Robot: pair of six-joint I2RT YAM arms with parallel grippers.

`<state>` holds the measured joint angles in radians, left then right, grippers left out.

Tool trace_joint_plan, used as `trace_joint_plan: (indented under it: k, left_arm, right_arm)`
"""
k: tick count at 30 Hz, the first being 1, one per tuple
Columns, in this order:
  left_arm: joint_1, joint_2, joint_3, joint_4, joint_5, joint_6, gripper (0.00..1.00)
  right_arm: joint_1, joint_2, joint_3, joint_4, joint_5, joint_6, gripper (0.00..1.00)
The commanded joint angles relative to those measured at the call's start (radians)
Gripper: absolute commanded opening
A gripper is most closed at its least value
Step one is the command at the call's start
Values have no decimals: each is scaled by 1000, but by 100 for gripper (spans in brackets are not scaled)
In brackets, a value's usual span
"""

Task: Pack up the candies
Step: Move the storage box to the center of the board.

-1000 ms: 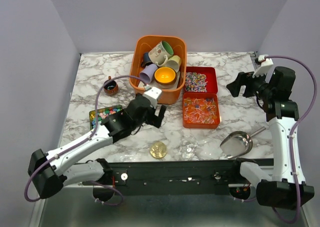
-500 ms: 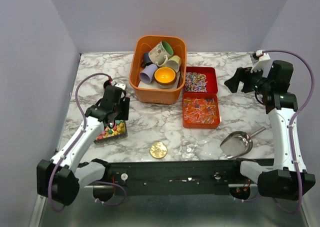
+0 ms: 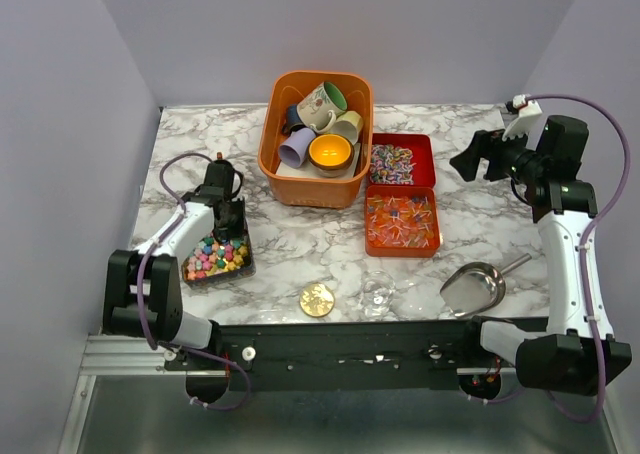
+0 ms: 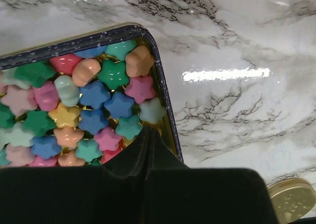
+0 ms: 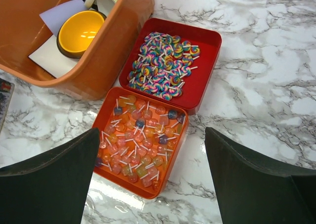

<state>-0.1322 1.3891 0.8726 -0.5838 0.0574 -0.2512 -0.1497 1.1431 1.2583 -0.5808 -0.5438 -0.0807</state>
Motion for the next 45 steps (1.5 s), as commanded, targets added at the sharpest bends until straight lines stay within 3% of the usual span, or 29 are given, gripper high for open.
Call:
trace_joint_plan:
  k: [1,8,18,26,34,45]
  left_arm:
    - [-3,74,-9,70,110,0,6]
    - [-118,106,-12,139,160,-42,5]
    - [-311,146,25,222,70,-125,6]
    - [-429,96,-58,521,-25,-152,6]
    - [-552,252,52,630,-50,-128,6]
    - [-639,445,272,673,-79,-73,7]
  right_arm:
    - [6,-8,-17,-11,15,-27,93]
    - [6,-19,-37,-1,34,-31,93]
    - [6,-37,-53,-8,45,-50,93]
    - [6,-83,-94,-25,64,-67,93]
    - [6,-111,-125,-25,62,-64,93]
    - [6,-152,-177,-50,77,-100,93]
